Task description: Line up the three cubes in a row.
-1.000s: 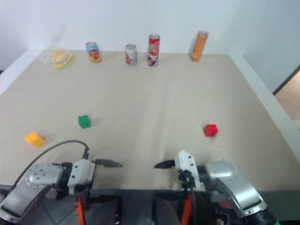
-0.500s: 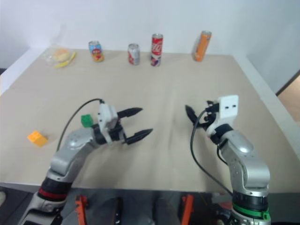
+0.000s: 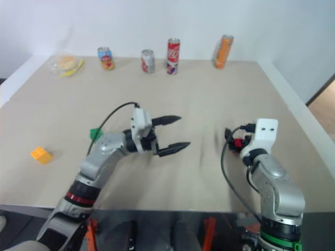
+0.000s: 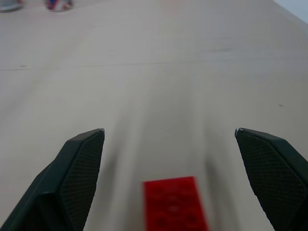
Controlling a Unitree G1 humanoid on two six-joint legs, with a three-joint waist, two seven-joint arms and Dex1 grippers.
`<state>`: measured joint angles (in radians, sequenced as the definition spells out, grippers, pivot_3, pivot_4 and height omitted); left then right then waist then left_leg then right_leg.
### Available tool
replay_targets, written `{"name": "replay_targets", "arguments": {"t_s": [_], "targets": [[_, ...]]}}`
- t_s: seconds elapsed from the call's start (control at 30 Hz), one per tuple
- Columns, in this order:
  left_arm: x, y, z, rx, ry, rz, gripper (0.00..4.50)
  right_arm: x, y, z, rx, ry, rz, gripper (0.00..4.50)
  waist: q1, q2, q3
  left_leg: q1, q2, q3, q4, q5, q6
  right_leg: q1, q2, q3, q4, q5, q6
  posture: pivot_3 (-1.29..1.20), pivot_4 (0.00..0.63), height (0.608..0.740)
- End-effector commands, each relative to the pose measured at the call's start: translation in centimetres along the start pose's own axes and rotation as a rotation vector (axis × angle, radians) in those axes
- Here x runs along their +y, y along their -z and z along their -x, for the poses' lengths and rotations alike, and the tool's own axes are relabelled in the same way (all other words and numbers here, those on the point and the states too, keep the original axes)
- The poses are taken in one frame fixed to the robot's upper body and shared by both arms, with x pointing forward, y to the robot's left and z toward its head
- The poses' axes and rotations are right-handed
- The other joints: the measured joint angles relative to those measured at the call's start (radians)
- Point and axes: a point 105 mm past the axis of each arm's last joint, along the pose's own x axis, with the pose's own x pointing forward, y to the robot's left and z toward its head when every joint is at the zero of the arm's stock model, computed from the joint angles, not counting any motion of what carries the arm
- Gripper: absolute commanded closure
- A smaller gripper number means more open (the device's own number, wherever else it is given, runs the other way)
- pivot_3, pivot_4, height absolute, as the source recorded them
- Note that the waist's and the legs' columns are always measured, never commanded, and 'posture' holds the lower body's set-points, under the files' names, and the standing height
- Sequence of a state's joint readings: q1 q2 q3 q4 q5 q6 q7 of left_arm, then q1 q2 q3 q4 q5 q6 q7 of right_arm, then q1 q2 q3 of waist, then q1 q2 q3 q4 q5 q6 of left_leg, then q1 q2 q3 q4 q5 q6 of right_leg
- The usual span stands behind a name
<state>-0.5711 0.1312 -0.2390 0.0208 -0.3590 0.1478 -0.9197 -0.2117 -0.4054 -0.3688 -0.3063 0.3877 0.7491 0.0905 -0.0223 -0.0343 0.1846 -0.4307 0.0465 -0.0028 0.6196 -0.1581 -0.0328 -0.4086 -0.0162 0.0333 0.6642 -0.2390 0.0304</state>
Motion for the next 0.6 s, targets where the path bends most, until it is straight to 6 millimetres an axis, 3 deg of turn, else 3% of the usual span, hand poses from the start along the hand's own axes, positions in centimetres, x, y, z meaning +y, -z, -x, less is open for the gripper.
{"name": "replay_targets", "arguments": {"t_s": [0.03,0.33,0.43,0.6], "targets": [[-0.2,-1.6,-1.0,-0.05,0.016,-0.047,0.01,-0.7,0.4,-0.2,-0.009,0.017,-0.019,0.0,0.0,0.0,0.0,0.0,0.0,0.0,0.0,0.0,0.0,0.0,0.001,0.0,0.0,0.0,0.001,0.0,0.15,0.74],[-0.3,-1.9,-1.1,-0.061,0.006,-0.048,0.01,-0.1,2.4,-1.0,0.036,-0.03,-0.061,0.0,-0.001,0.002,0.0,0.0,0.0,0.0,0.0,0.0,0.0,0.0,0.01,0.015,0.0,-0.001,-0.001,0.0,0.15,0.74],[-0.3,-2.0,-1.1,-0.063,0.0,-0.049,0.0,0.0,2.7,-1.2,0.04,-0.035,-0.06,0.79,-0.001,0.002,0.0,0.0,0.0,0.0,0.0,0.0,0.0,0.0,0.01,0.016,0.0,-0.001,0.0,0.0,0.15,0.74],[0.0,-2.0,-1.0,-0.062,-0.014,-0.051,0.0,-0.1,2.8,-1.4,0.038,-0.042,-0.054,2.47,-0.001,0.002,0.0,0.0,0.0,0.001,0.0,0.0,0.0,0.0,0.011,0.017,0.0,-0.001,0.0,0.0,0.15,0.74]]}}
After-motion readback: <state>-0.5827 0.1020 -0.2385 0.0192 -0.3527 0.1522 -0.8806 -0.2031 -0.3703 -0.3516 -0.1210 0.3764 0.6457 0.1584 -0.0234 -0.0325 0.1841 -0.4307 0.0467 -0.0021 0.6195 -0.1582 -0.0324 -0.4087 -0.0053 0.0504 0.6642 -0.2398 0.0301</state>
